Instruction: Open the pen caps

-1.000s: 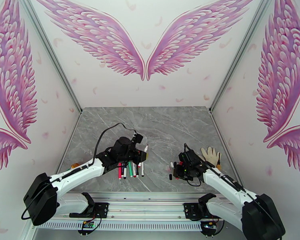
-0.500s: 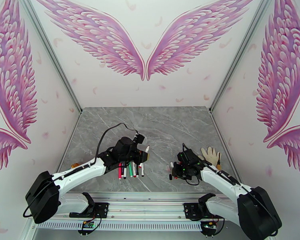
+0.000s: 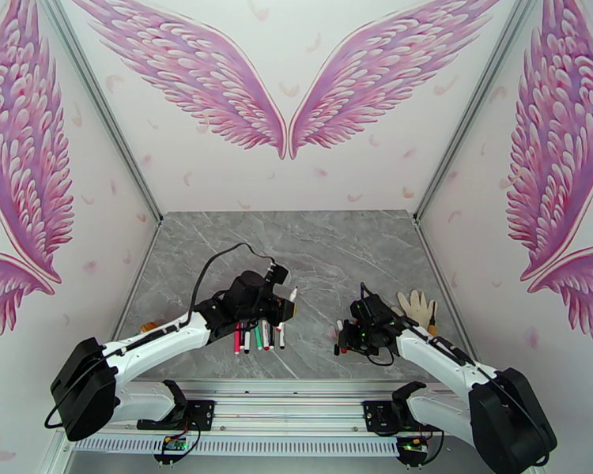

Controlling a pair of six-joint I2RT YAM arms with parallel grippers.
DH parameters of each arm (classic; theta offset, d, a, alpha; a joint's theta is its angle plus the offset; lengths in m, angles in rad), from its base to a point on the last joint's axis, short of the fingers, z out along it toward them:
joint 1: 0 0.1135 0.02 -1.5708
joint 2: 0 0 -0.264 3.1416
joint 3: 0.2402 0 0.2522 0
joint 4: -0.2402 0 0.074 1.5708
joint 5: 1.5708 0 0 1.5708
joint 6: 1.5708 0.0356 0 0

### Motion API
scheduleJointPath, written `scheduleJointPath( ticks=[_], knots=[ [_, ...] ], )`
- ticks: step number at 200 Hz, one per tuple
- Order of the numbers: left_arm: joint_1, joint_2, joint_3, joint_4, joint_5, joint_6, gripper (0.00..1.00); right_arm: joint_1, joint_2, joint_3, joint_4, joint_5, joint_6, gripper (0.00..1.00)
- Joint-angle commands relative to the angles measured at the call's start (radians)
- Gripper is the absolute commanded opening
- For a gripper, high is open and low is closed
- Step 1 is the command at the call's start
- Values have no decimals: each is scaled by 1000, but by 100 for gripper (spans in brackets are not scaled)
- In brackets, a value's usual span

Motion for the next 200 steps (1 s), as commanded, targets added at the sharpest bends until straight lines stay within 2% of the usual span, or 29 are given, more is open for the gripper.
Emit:
scheduleJointPath(
  ticks=[1,33,61,82,143,200],
  knots=[
    [-30,7,53,-38,-73,5,8,13,-33,5,-7,0,-1,33],
    [-98,29,79,-106,-222,-10,8,14,-118,22,-18,29,5,35],
    [-119,46,85,-125,-310,-45,8,14,-212,10,40,-6,-18,45],
    [-125,63,87,-128,-341,-84,8,14,-265,4,91,-61,-44,56],
    [-155,125,115,-180,-467,-224,8,14,-373,-18,176,-181,-30,100],
    [-200,208,201,-291,-582,-308,10,14,-405,-30,178,-198,-33,99]
  ],
)
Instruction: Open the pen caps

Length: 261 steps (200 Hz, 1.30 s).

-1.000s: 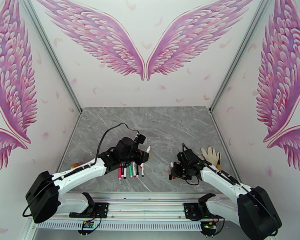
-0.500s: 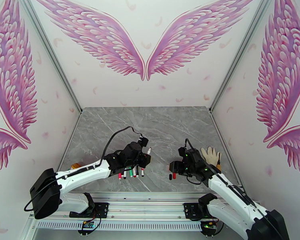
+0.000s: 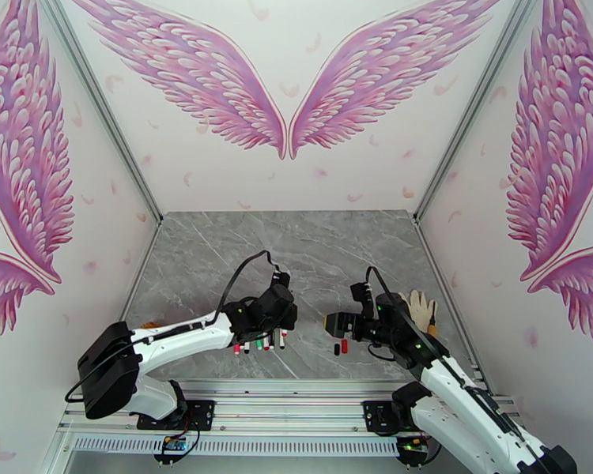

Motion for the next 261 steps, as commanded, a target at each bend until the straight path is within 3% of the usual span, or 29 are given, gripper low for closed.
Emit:
scheduleJointPath(
  ticks=[1,29,111,261],
  knots=[
    [-21,39,69,-83,-87,-56,10,10,-21,-15,16,-19,-1,99],
    [-48,93,122,-157,-159,-93,10,10,-45,-22,0,2,2,99],
    [-71,283,265,-283,-187,-171,10,10,-69,-18,-69,42,-24,99],
    [-67,451,323,-277,-152,-190,14,10,-28,-28,-70,72,-28,99]
  ],
)
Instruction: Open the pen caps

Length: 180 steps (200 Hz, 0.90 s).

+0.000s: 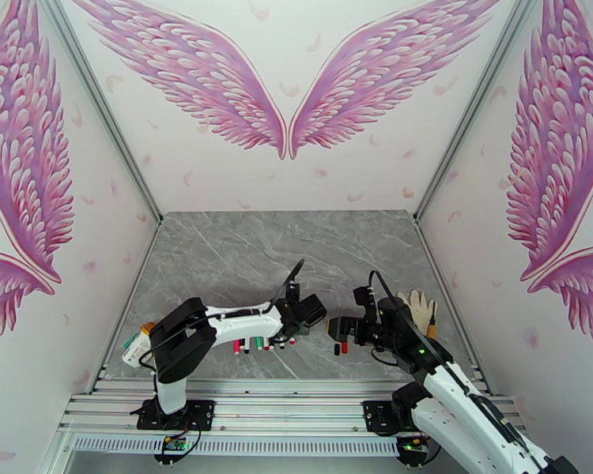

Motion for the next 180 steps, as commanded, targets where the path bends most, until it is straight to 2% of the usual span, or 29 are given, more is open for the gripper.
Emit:
scheduleJointPath(
  ticks=[1,45,180],
  knots=[
    [-1,28,42,-4,3,1,14,10,15,-15,-1,25,-9,99],
    [6,39,37,-8,4,-3,15,10,41,-15,11,27,-10,99],
    [20,52,39,-13,11,-3,30,9,67,-11,25,35,-9,99]
  ],
)
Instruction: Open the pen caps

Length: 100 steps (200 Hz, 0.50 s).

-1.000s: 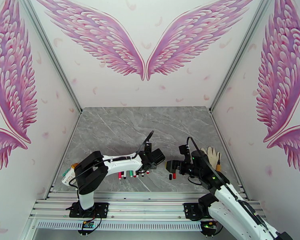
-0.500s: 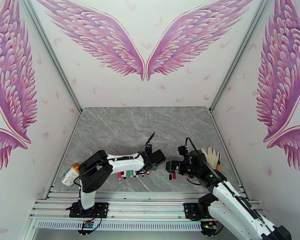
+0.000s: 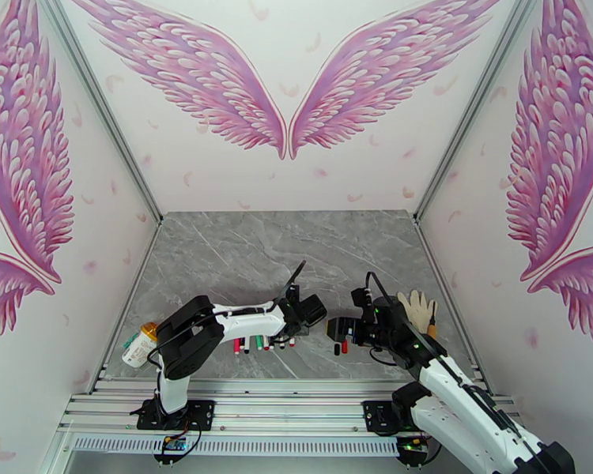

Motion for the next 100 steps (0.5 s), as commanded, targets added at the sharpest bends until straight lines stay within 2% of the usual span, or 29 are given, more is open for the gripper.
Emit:
scheduleJointPath(
  ticks=[1,57,100],
  knots=[
    [6,20,30,-13,2,-2,30,10,4,-7,20,25,-10,99],
    [7,15,29,-24,-1,-7,31,10,-4,-17,20,24,-2,99],
    [7,8,33,-44,-10,-11,25,10,-18,-20,12,25,1,99]
  ],
)
